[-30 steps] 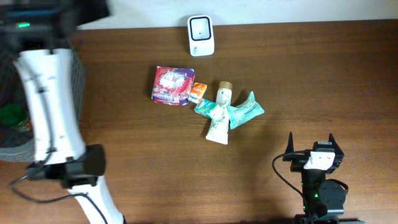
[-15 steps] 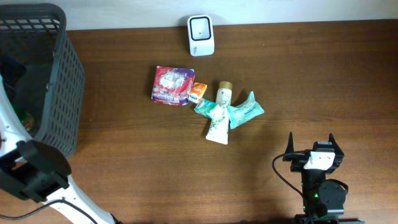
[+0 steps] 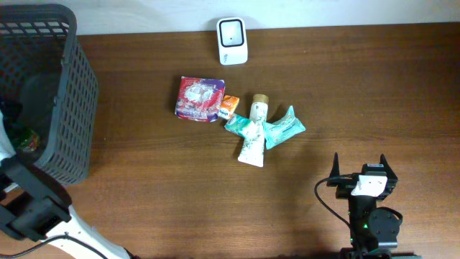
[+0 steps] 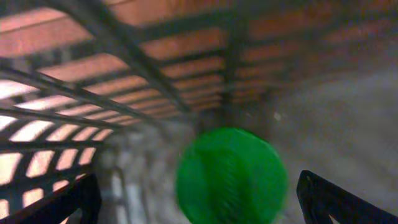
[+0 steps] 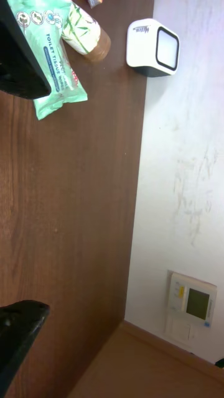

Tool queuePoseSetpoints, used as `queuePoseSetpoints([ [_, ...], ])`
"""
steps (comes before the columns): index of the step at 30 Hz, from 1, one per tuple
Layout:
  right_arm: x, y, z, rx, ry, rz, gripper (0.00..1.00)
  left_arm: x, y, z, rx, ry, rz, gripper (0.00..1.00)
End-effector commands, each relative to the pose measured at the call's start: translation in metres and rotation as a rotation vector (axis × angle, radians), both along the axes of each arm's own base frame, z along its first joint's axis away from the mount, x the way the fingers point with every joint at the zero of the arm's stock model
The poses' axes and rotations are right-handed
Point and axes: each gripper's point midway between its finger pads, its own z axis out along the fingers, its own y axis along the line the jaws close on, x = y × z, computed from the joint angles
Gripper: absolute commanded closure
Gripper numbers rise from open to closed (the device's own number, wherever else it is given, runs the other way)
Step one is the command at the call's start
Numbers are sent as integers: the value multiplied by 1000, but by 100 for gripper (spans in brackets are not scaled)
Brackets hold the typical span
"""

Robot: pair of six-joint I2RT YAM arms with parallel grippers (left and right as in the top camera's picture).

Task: Scan the item barcode
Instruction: 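Reach the left gripper into the basket and grasp the green-lid jar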

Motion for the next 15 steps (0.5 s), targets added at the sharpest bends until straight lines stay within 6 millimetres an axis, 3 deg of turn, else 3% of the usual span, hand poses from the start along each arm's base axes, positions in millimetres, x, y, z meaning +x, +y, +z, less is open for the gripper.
queuePoseSetpoints([
  [1,0,-4,-4,-5,7,-19,1,-1,3,-11,-22,-18,-3,1],
  [6,0,-4,-4,-5,7,-19,1,25,0,-12,-40,-96,-89,1],
  [10,0,-4,-4,-5,7,-19,1,27,1,-28,-54,-78,-88,1],
  [12,0,-4,-4,-5,7,-19,1,26,0,-46,-78,-50,-87,1],
  [15,0,-4,-4,-5,7,-19,1,26,4,-48,-76,-53,-82,1],
])
